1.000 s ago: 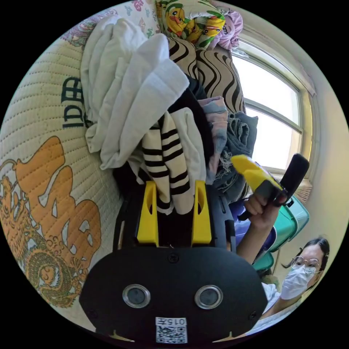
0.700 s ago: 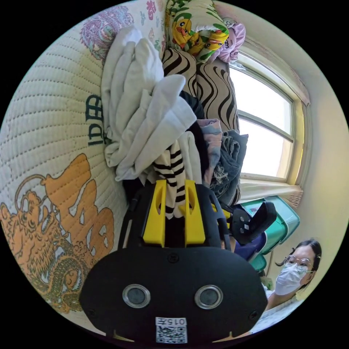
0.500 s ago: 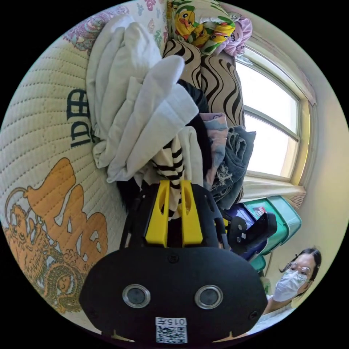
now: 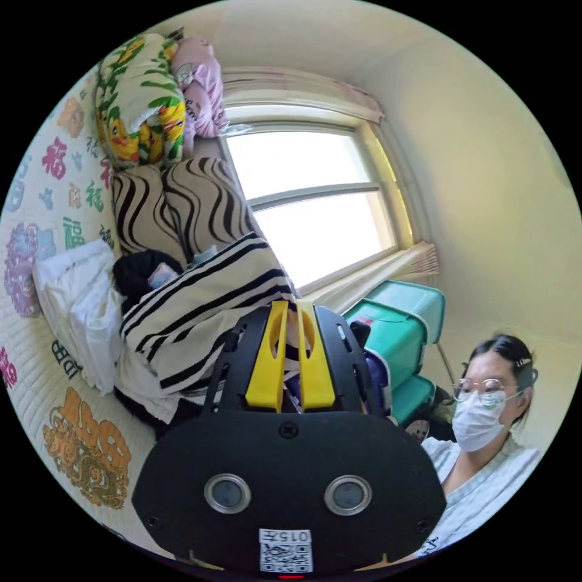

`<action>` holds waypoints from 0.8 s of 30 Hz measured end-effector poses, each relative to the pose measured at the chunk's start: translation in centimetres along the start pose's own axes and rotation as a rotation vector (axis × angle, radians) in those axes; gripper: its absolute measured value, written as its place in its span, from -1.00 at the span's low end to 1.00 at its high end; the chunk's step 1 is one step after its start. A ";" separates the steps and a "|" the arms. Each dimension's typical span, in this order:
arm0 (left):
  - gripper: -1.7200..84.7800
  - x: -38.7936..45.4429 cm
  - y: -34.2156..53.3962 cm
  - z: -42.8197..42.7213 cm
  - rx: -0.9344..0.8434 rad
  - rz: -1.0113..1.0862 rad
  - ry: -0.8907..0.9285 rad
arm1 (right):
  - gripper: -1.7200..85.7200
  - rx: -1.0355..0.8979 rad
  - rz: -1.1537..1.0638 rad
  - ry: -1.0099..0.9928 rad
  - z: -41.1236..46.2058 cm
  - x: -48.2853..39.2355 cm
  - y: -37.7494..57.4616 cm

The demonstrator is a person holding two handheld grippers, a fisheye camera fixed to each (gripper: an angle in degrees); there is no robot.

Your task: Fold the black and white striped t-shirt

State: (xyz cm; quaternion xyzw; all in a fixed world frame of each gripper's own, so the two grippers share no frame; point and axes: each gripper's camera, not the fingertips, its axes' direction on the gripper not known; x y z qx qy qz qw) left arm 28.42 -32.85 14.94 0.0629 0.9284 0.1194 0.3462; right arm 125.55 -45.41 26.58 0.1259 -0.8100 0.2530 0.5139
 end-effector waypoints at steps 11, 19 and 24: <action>-0.95 31.7 2.9 -27.1 0.065 0.361 -0.455 | -0.97 0.011 -0.088 -0.281 2.1 -10.8 2.2; -0.98 39.9 8.3 -39.3 0.099 0.270 -0.922 | -0.97 -0.179 -0.094 -0.200 11.8 -14.3 2.7; -0.98 37.0 11.7 -46.6 0.188 0.010 -0.918 | -0.94 -0.296 -0.025 -0.090 20.2 -13.2 4.5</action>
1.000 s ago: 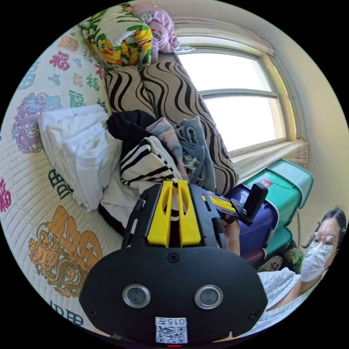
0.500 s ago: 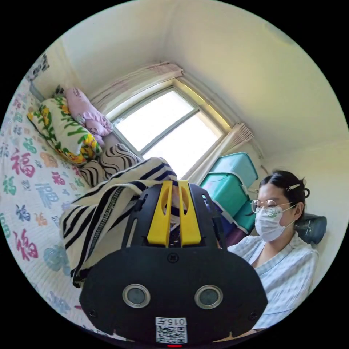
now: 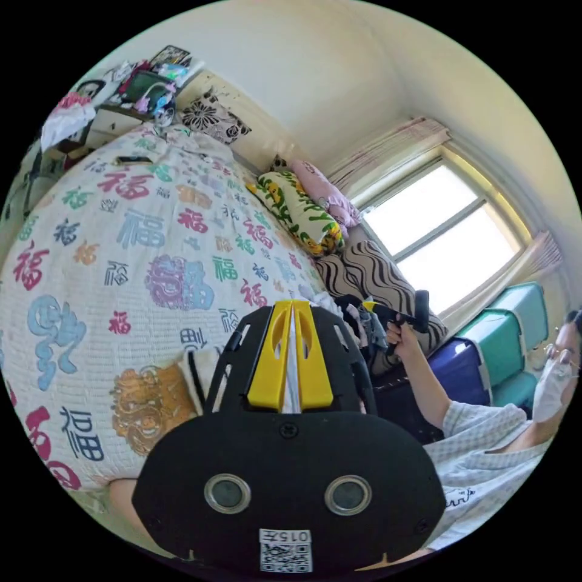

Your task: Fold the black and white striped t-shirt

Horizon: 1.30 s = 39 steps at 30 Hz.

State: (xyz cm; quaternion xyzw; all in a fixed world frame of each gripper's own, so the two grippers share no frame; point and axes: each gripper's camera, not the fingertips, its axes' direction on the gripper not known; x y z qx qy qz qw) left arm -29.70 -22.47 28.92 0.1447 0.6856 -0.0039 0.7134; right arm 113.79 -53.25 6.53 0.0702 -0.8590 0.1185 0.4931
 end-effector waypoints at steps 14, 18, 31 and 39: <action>-0.82 -4.3 9.7 -1.7 -0.132 -0.405 -0.056 | -0.75 -0.325 0.618 0.202 15.2 26.1 10.5; -0.78 -3.0 8.6 -0.1 -0.234 -0.377 -0.246 | -0.87 -0.323 0.570 0.156 16.0 27.3 9.2; -0.70 1.6 5.2 2.4 -0.373 -0.294 -0.367 | -0.88 0.275 0.579 0.946 -20.9 31.4 4.9; -0.95 2.6 3.0 -0.1 -0.421 -0.276 -0.366 | -0.81 0.053 0.104 0.810 -6.9 22.6 5.6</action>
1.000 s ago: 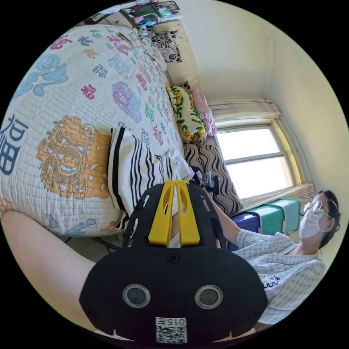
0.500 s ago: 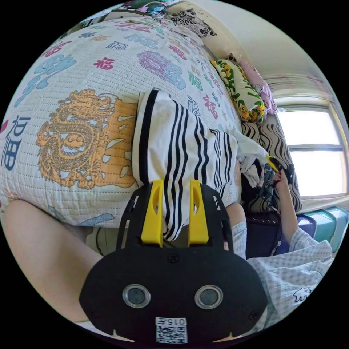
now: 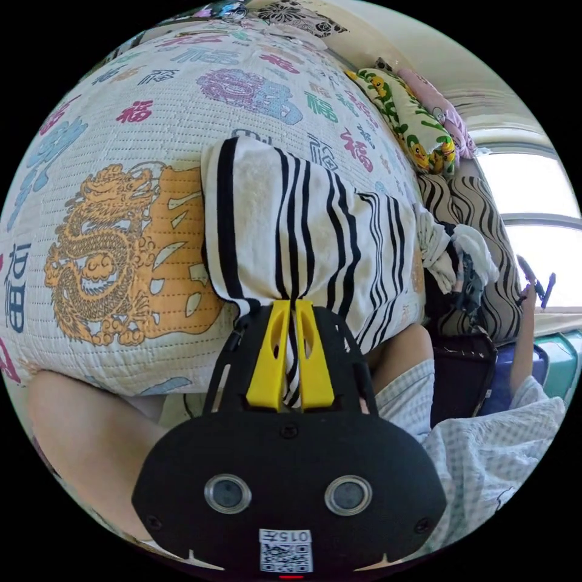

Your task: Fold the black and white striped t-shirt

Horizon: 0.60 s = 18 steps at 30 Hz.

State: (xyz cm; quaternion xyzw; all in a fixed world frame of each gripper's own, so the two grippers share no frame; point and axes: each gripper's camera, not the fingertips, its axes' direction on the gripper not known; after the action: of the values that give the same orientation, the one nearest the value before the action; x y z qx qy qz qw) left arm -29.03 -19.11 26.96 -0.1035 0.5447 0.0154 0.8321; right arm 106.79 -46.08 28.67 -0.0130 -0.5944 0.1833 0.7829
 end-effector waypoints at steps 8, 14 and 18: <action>-0.97 2.4 1.6 -10.2 0.278 0.095 0.415 | -0.84 -0.366 -0.384 -0.766 14.6 -30.1 13.3; -0.98 8.0 1.0 -17.5 0.307 0.309 0.560 | -0.94 -0.443 -0.067 -1.317 18.2 -33.6 17.8; -0.98 13.8 -0.2 -22.6 0.296 0.521 0.599 | -0.97 -0.190 -0.047 -1.329 12.5 -29.0 16.9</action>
State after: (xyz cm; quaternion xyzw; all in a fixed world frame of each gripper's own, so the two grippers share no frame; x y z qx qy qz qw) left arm -43.80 -24.79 5.75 0.1584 0.7668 0.1159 0.6112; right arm 83.95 -41.54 1.45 0.0468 -0.9636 0.0824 0.2499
